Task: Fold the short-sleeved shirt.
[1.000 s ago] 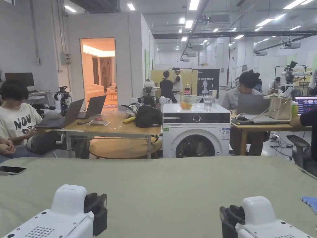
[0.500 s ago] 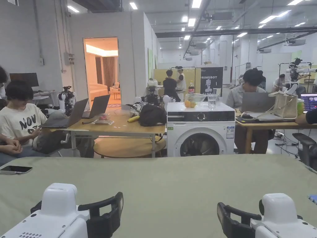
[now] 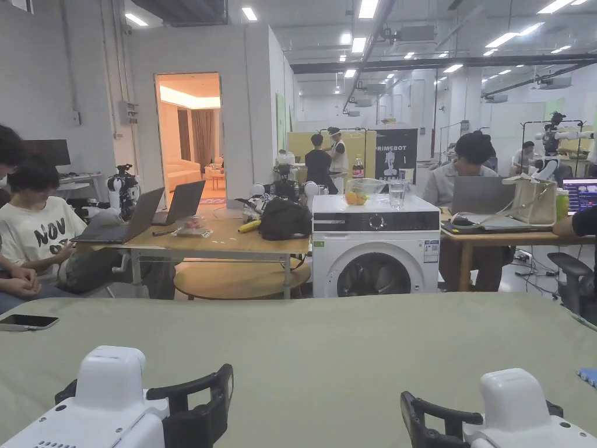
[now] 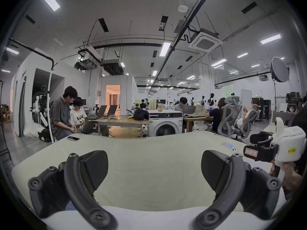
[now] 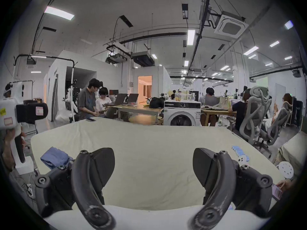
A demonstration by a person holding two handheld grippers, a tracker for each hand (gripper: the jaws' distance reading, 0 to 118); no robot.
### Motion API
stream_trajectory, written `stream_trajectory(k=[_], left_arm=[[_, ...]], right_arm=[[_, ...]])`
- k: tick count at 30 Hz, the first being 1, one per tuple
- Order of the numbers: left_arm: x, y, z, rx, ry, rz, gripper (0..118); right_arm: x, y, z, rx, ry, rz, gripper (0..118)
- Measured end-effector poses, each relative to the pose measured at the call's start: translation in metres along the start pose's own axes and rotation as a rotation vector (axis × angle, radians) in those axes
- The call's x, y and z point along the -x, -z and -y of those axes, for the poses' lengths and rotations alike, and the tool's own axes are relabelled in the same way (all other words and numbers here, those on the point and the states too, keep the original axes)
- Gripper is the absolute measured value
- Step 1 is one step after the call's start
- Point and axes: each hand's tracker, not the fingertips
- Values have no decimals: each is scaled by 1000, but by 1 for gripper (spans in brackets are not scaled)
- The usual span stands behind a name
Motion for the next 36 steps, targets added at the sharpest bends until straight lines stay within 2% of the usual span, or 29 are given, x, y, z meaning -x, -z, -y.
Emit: stream_trajectory(k=[4, 9, 13, 16, 18, 20, 22, 25, 27, 36], left_arm=[[-1, 0, -2, -1, 18, -3, 112], [-2, -1, -2, 1, 7, 4, 112], [-2, -1, -1, 12, -10, 9, 112], [-1, -1, 0, 18, -24, 8, 112], [-1, -1, 0, 18, -40, 11, 112], [0, -1, 0, 18, -49, 18, 112], [-1, -1, 0, 22, -50, 20, 112], [-3, 1, -1, 24, -40, 24, 112], [-4, 2, -1, 26, -36, 27, 112], [-8, 7, 0, 33, -24, 41, 112]], right_arm=[[2, -1, -3, 6, 6, -16, 97], [-4, -1, -7, 33, 206, -137, 97], [-5, 0, -16, 94, 279, -68, 97], [-7, 3, -21, 163, 382, 26, 97], [-11, 8, -25, 238, 432, 32, 97], [-16, 12, -25, 271, 452, 5, 97], [-18, 12, -24, 268, 459, 17, 97], [-16, 11, -23, 256, 419, 41, 97], [-16, 9, -22, 249, 395, 20, 97], [-17, 3, -25, 214, 410, -4, 97]])
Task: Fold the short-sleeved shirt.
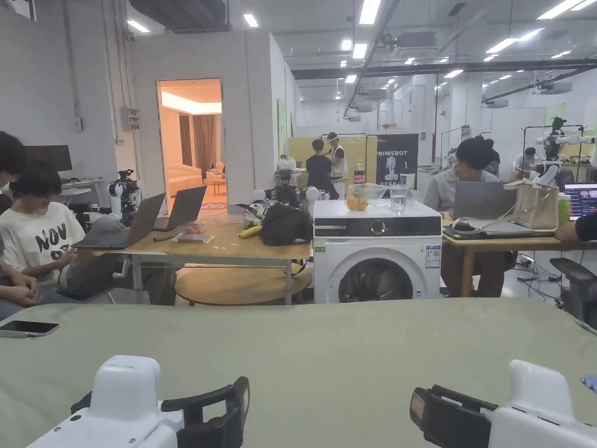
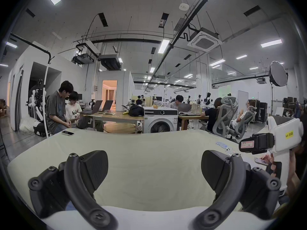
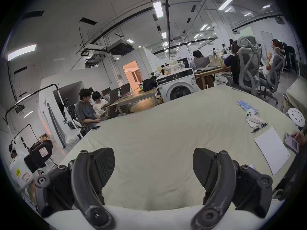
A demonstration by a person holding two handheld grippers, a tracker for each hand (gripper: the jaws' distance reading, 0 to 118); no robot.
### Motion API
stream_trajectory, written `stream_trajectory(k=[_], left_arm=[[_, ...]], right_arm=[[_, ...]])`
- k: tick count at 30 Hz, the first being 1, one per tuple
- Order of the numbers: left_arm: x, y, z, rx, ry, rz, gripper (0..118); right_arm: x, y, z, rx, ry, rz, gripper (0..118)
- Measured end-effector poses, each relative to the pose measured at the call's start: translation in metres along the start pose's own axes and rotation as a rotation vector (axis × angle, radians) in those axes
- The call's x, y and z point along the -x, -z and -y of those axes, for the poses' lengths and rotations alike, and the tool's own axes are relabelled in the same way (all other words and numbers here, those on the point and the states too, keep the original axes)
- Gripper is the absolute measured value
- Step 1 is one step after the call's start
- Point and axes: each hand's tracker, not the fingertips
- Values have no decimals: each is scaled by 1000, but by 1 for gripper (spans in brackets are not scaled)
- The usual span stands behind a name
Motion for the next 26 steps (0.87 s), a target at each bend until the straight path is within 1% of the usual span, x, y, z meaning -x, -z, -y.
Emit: stream_trajectory(k=[4, 7, 11, 17, 21, 26], left_arm=[[0, 0, 0, -1, -5, 1, 112], [0, 0, 1, 3, -7, 1, 112], [0, -1, 2, 2, -5, 0, 112], [0, 1, 5, 12, 3, -5, 112], [0, 1, 7, 20, -6, -4, 112], [1, 2, 7, 19, -15, -3, 112]], right_arm=[[-4, 0, 1, 7, 16, -28, 97], [-4, 1, 3, 20, 19, -25, 97], [-1, 2, 6, 10, -11, 5, 97], [-2, 5, 11, 13, -29, -10, 97], [0, 8, 10, 1, -37, 30, 97], [4, 7, 14, -7, -89, 23, 97]])
